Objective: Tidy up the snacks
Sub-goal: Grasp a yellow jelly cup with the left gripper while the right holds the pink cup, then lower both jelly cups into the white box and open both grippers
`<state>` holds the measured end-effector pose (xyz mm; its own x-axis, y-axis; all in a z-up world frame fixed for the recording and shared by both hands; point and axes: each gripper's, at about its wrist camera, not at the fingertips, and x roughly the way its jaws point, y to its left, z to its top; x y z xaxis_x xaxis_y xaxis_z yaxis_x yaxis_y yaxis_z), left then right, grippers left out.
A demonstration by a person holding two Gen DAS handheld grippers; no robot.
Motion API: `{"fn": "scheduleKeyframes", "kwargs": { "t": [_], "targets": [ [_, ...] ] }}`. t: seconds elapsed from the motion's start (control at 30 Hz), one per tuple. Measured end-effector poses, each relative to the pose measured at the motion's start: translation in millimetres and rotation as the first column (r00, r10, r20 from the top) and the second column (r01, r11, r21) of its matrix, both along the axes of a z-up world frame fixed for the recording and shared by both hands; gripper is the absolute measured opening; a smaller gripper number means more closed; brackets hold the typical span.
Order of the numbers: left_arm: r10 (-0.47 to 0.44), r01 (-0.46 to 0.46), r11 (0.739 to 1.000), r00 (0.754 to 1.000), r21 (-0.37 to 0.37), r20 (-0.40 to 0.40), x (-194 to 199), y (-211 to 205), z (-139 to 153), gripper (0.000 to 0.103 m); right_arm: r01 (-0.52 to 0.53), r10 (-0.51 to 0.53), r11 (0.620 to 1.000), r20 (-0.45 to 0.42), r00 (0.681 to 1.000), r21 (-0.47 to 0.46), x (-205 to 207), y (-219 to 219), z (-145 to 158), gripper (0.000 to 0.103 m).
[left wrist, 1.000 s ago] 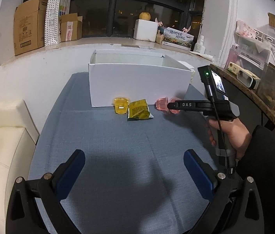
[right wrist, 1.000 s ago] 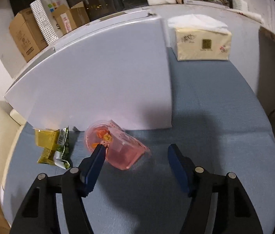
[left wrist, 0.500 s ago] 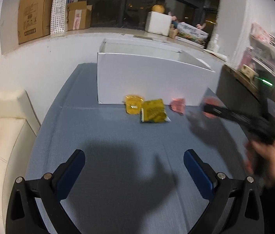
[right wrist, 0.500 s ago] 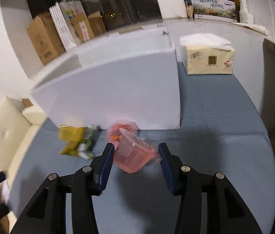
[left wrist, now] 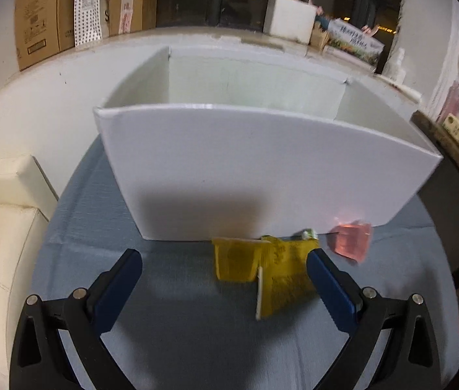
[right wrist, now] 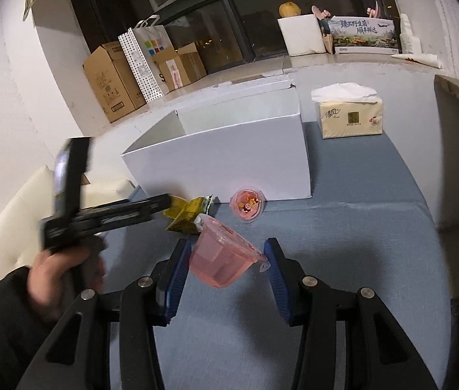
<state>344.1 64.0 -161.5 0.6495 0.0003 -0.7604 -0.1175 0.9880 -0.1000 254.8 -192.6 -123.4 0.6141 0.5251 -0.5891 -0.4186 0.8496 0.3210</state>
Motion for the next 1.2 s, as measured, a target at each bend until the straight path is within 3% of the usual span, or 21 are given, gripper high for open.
{"fn": "scheduleKeyframes", "kwargs": {
  "t": [0.07,0.13,0.23,0.53,0.73,0.93,1.2],
  "targets": [
    [0.006,-0.005,1.0,1.0,0.017,-0.02,8,0,-7,0.097,0.003,-0.002,1.0,0.01,1.0,-0.017,-3,-1,1,0.051],
    [0.006,-0.005,1.0,0.999,0.021,-0.036,13,1,-13,0.072,0.01,-0.01,0.999,0.018,1.0,-0.036,-5,-2,1,0.051],
    [-0.023,0.022,1.0,0.999,-0.02,-0.046,20,3,-20,0.047,0.01,-0.01,0.999,0.015,1.0,-0.035,-4,-3,0,0.051],
    [-0.072,0.074,0.995,0.997,-0.067,0.043,-15,6,-3,0.047,-0.005,0.005,1.0,0.004,1.0,-0.021,-2,1,-6,0.051],
    [-0.148,0.156,0.987,0.972,-0.029,0.18,-82,-10,43,0.047,-0.012,0.013,1.0,0.027,1.0,-0.021,-2,11,1,0.051],
    [-0.189,0.201,0.979,0.948,-0.022,0.257,-121,-12,78,0.047,-0.025,0.027,0.999,0.069,0.997,-0.029,5,24,18,0.051],
    [-0.186,0.195,0.981,0.935,0.003,0.3,-78,-2,111,0.047,-0.025,0.029,0.999,0.103,0.994,-0.039,44,41,44,0.051]
  ]
}}
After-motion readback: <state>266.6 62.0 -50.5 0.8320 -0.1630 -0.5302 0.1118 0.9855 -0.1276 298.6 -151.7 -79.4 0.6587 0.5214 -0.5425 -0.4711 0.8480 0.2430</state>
